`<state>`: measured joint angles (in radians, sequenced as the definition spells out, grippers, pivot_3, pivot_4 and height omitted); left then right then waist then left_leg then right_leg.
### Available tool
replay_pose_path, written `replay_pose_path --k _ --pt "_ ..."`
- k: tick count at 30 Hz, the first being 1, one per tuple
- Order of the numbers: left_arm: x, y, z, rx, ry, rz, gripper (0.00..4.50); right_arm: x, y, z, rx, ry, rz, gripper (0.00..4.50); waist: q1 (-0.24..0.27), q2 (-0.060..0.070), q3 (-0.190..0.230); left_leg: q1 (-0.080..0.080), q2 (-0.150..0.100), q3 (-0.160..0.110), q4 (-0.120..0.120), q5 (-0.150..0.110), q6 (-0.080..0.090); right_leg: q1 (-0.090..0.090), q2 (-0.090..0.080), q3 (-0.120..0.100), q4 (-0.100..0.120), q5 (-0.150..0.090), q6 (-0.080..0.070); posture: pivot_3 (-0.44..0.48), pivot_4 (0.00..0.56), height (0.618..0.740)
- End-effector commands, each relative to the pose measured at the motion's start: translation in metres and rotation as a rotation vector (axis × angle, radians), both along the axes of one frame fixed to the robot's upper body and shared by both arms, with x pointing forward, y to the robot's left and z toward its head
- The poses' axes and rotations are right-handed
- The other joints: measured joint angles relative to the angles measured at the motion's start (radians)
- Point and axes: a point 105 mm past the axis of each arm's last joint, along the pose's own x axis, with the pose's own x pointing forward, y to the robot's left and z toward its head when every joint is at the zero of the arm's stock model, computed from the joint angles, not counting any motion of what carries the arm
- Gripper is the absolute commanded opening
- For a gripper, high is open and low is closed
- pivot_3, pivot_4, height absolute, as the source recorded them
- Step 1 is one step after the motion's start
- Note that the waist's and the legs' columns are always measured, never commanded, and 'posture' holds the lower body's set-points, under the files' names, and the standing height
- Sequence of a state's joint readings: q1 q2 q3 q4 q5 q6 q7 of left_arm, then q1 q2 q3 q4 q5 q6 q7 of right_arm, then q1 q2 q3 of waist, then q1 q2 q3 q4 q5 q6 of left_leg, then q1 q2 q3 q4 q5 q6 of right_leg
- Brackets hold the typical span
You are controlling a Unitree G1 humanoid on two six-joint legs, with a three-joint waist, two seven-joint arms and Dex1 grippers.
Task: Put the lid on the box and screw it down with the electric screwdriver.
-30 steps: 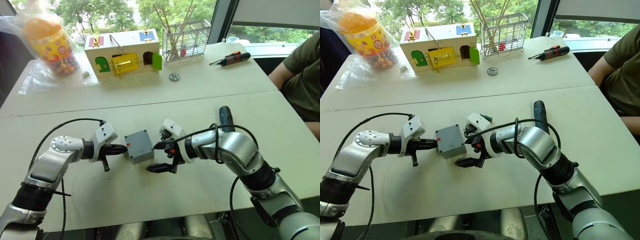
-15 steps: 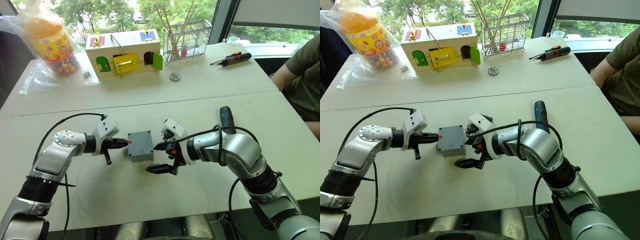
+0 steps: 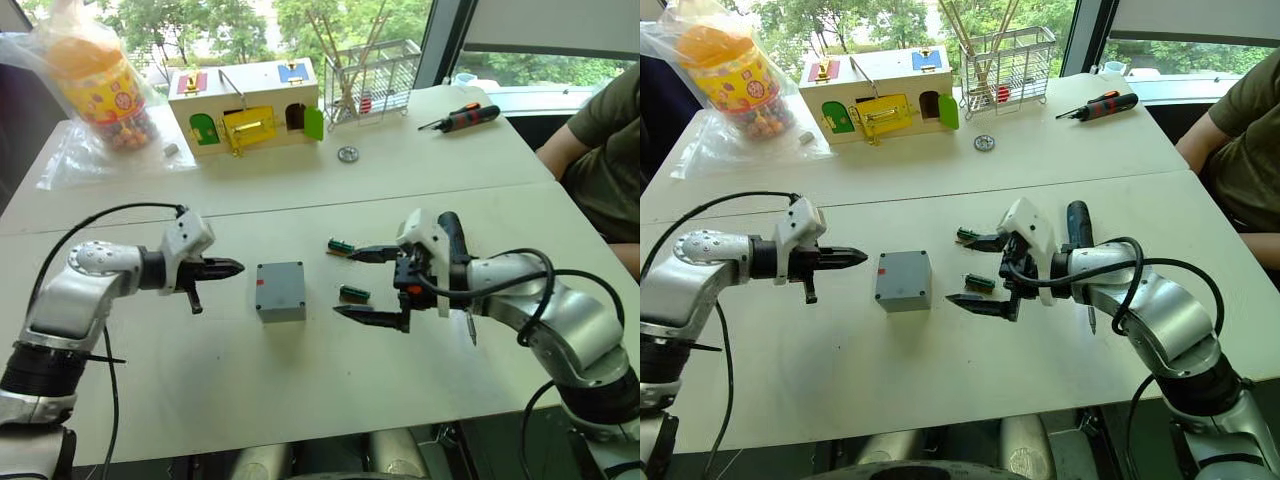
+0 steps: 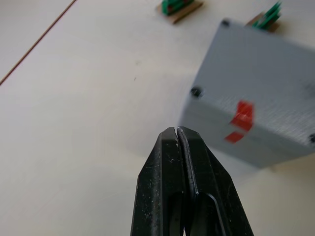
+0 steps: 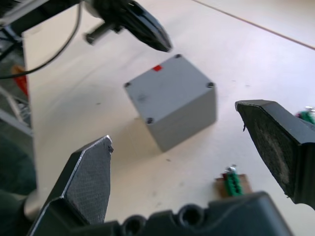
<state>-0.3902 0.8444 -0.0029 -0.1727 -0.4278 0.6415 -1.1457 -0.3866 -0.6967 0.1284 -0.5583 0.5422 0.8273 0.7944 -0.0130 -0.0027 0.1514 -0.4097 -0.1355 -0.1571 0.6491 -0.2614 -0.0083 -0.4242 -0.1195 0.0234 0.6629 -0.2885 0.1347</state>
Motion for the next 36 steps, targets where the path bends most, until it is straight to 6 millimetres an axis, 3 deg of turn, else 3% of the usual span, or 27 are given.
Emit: replay_pose_path --k 1,4,9,18,30,33,36 --pt "-0.015 -0.016 0.023 -0.022 -0.033 -0.099 0.0 0.007 -0.002 -0.007 0.079 0.065 -0.041 4.47 0.0 0.0 0.0 0.0 0.0 0.0 0.0 0.0 0.0 0.0 0.0 0.0 0.0 0.0 0.0 0.0 0.15 0.74" --pt "-0.025 -0.029 0.022 0.008 -0.033 -0.167 0.0 0.014 0.002 -0.023 0.066 0.032 -0.069 4.47 -0.001 0.0 0.0 0.0 0.0 0.0 0.0 0.0 0.0 0.0 0.0 0.0 0.0 0.0 0.0 0.0 0.15 0.74" --pt "-0.032 -0.043 0.022 0.014 -0.036 -0.214 0.0 0.017 0.01 -0.028 0.075 -0.009 -0.067 3.12 0.0 0.0 0.0 0.0 0.0 0.0 0.0 0.0 0.0 0.0 0.0 0.001 0.0 0.0 0.0 0.0 0.15 0.74" --pt "-0.031 -0.043 0.014 0.051 -0.043 -0.209 0.0 0.021 0.007 -0.048 0.013 -0.017 -0.086 3.12 0.001 0.0 0.0 0.0 0.0 0.0 0.0 0.0 0.0 0.0 0.001 0.0 0.0 0.0 0.0 0.0 0.15 0.74" --pt "-0.027 -0.041 0.009 0.063 -0.043 -0.204 0.0 0.026 0.001 -0.055 0.001 -0.008 -0.117 3.12 0.001 0.0 0.0 0.0 0.0 0.0 0.0 0.0 0.0 0.0 0.001 0.0 0.0 0.0 0.0 0.0 0.15 0.74" --pt "-0.027 -0.041 0.008 0.065 -0.045 -0.204 0.0 0.026 0.0 -0.056 0.003 -0.007 -0.12 2.27 0.001 0.0 0.0 0.0 0.0 0.0 0.0 0.0 0.0 0.0 0.001 0.0 0.0 0.0 0.0 0.0 0.15 0.74" --pt "-0.027 -0.041 0.007 0.064 -0.045 -0.203 0.0 0.026 0.0 -0.057 0.005 -0.005 -0.124 0.88 0.0 0.0 0.0 0.0 0.0 0.001 0.0 0.0 0.0 0.0 0.001 0.0 0.0 0.0 0.0 0.0 0.15 0.74"
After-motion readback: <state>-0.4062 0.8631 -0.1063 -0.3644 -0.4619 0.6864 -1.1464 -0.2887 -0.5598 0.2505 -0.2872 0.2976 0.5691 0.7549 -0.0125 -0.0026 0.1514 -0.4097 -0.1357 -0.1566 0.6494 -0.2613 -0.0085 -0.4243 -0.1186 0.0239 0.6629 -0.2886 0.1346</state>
